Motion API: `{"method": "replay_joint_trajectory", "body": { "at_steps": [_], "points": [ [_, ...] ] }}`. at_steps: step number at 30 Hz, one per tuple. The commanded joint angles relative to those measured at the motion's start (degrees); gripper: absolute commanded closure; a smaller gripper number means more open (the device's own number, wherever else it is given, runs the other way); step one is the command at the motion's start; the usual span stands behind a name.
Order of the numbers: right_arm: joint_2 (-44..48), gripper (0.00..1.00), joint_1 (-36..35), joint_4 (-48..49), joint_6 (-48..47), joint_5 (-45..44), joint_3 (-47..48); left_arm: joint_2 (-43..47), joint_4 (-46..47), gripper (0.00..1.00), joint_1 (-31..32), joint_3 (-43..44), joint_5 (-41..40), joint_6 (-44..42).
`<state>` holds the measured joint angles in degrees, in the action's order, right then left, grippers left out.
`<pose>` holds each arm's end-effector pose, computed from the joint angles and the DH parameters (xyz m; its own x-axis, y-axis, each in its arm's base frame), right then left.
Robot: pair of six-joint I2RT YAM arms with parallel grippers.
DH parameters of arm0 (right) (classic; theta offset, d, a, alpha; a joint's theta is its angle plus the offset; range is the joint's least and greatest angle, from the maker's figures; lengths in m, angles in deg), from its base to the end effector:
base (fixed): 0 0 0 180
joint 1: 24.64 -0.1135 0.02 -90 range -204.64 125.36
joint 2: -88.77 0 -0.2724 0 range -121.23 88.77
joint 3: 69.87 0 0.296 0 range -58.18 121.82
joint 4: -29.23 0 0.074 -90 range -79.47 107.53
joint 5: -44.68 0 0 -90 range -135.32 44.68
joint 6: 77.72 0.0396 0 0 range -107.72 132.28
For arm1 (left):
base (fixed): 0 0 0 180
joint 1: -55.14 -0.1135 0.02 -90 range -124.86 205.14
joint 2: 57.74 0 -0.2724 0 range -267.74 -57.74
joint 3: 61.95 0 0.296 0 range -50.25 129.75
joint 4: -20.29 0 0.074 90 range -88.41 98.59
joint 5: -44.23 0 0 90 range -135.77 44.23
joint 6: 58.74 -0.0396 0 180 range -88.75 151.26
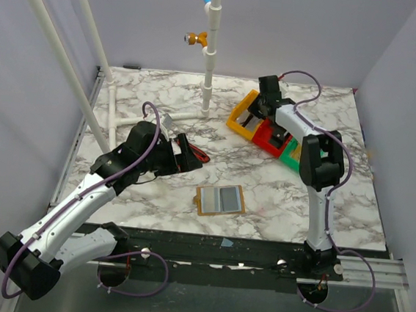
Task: Take the credit cards out of the card holder
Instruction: Place the credit card in the storage box.
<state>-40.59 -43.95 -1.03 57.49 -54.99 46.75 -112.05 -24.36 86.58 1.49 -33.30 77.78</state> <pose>0.5346 0.1803 0.1817 -0.6025 0.5302 -0.5965 0.3088 0.8441 0.4383 0.2046 -0.1351 0.3162 -0.8194 -0.3294 -0.4690 0.0939 0.7300 -0.6769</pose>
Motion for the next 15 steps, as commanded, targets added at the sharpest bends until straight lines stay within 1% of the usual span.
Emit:
{"method": "replay_joint_trajectory", "body": {
  "at_steps": [1,3,4,6,8,15],
  "points": [
    [-1.00,0.90,0.93,2.68,1.79,2.10,-0.90,1.36,-0.97,0.01,-0.33,0.72,0.45,-0.12],
    [-0.54,0.74,1.03,2.57,1.76,2.36,-1.57,1.48,-0.98,0.01,-0.34,0.81,0.37,-0.03],
    [-0.11,0.63,1.03,2.64,1.75,2.50,-2.01,1.48,-0.94,0.01,-0.35,0.89,0.36,-0.06],
    [0.87,0.51,1.03,2.65,1.45,3.02,-2.35,1.40,-0.98,0.01,-0.33,0.90,0.36,-0.03],
    [1.99,0.44,1.03,2.15,1.01,2.99,-2.10,1.26,-0.98,0.01,-0.33,0.90,0.56,-0.03],
    [6.47,0.35,1.03,-0.22,-1.26,2.69,-1.97,1.14,-0.88,0.01,-0.33,0.99,0.03,0.06]
  ]
}}
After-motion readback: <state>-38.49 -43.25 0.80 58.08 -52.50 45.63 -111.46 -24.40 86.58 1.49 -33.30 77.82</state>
